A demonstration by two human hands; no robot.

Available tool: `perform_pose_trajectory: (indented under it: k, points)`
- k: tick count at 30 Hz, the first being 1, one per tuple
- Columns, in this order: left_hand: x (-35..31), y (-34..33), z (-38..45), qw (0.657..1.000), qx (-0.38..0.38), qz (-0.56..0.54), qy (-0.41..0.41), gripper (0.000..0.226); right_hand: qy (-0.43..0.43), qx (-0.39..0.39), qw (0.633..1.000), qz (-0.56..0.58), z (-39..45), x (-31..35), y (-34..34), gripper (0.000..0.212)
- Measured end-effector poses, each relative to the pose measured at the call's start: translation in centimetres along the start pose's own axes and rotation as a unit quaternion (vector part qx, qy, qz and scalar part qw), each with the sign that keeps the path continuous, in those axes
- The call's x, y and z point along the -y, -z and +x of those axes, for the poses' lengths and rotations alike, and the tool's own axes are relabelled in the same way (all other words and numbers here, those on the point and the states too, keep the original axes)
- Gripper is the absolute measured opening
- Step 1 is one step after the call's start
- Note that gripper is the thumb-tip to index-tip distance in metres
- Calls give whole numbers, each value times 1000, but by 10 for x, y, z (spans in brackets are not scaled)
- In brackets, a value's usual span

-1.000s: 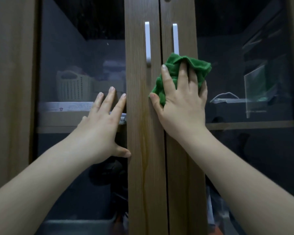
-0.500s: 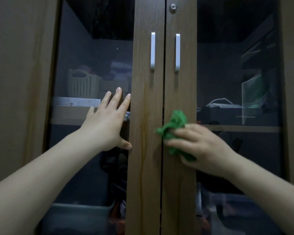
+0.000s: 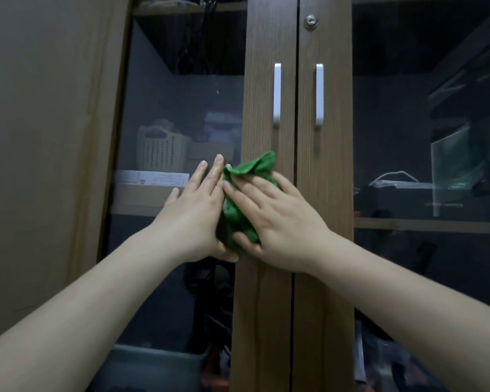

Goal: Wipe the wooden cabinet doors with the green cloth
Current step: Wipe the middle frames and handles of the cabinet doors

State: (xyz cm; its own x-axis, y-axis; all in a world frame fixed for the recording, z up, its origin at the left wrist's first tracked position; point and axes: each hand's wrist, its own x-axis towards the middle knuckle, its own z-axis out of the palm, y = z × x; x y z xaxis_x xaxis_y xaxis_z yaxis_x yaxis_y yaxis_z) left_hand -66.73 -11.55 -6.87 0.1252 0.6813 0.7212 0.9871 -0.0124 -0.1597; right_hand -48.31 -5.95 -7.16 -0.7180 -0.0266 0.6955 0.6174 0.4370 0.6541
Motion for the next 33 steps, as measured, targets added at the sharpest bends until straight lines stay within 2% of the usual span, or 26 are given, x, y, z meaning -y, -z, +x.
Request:
perform_pose_trajectory:
  k: [3,5,7,11,14,16,20,22,24,26,29,31,33]
  points:
    - [3,2,0,1000,4,8,-10,155,105,40,994,-13,-35,-10,-2,67]
    - [1,0,-1,1000,0,20,-3,158,138,57,988,-37,-46,-28,2,66]
    - [-2,-4,-1,999,-10,34,8,160,85,42,994,-61,-40,-45,8,66]
    - [-2,-9,2,999,-15,31,19,162,-81,6,994,-67,-3,-45,16,69]
    - [-3,-11,3,999,-18,27,25,162,-134,-26,990,-36,10,-23,9,67]
    - [-4,-9,2,999,-15,18,25,160,-99,-25,995,-17,-2,-2,-1,64]
    - [-3,-8,-1,999,-25,5,23,148,67,46,997,4,-61,36,-22,59]
    - [-4,-7,-2,999,-23,14,26,151,132,80,988,-5,-84,27,-21,60]
    - [-5,-6,-2,999,-15,20,28,157,160,97,982,-25,-93,5,-13,60]
    - [-5,-6,-2,999,-13,17,27,159,123,86,987,-48,-89,-17,-2,62]
    - [-5,-6,-2,999,-13,11,29,160,-15,47,996,-76,-64,-33,6,67]
    - [-5,-7,-3,999,-17,12,30,159,-106,18,992,-62,-43,-22,6,68]
    - [-6,-8,-6,999,-20,9,37,155,-153,-6,988,-37,-34,-2,-2,70]
